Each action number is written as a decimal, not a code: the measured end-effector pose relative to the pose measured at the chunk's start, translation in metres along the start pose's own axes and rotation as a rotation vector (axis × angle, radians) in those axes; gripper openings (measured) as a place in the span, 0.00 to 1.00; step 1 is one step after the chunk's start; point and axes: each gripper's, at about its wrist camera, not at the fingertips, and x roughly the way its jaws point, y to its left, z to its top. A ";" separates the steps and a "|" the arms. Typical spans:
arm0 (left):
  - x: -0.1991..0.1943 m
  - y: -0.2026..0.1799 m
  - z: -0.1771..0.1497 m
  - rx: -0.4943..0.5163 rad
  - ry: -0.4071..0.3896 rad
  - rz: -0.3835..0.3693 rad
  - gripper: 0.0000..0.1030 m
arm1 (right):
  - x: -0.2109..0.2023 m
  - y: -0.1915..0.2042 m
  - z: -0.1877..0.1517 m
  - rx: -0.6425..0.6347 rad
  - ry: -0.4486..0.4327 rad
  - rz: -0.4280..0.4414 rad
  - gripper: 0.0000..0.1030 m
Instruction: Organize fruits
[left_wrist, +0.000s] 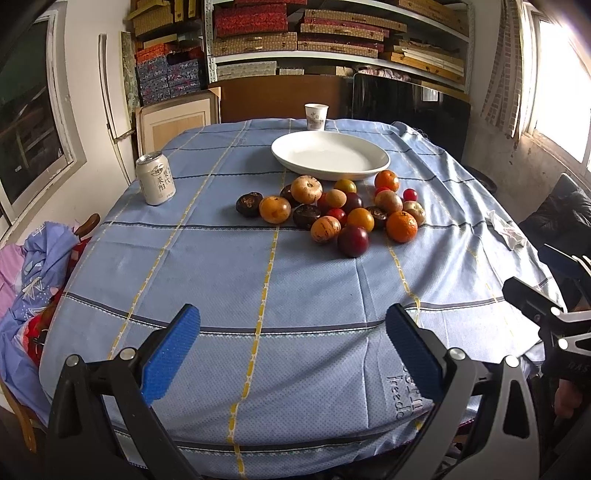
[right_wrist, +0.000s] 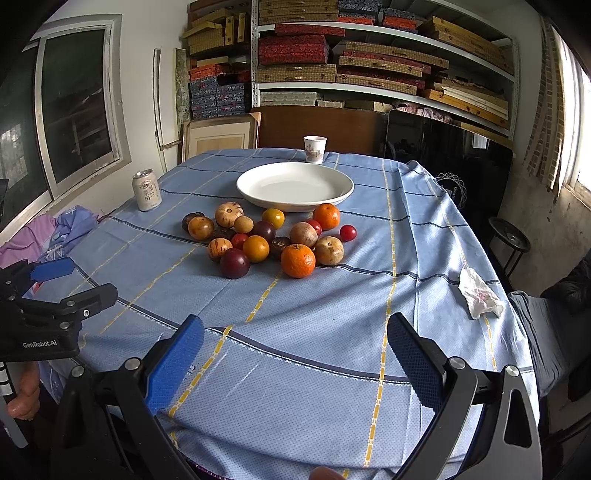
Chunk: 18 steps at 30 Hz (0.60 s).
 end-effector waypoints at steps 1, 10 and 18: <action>0.000 0.000 0.000 0.001 0.000 0.000 0.96 | 0.000 0.000 0.000 0.000 0.000 -0.001 0.97; -0.001 -0.002 -0.002 0.010 0.001 -0.003 0.96 | 0.001 0.001 -0.001 -0.002 0.001 0.001 0.97; -0.001 0.000 -0.001 0.004 0.007 -0.004 0.96 | 0.001 0.001 -0.001 -0.001 0.003 0.001 0.97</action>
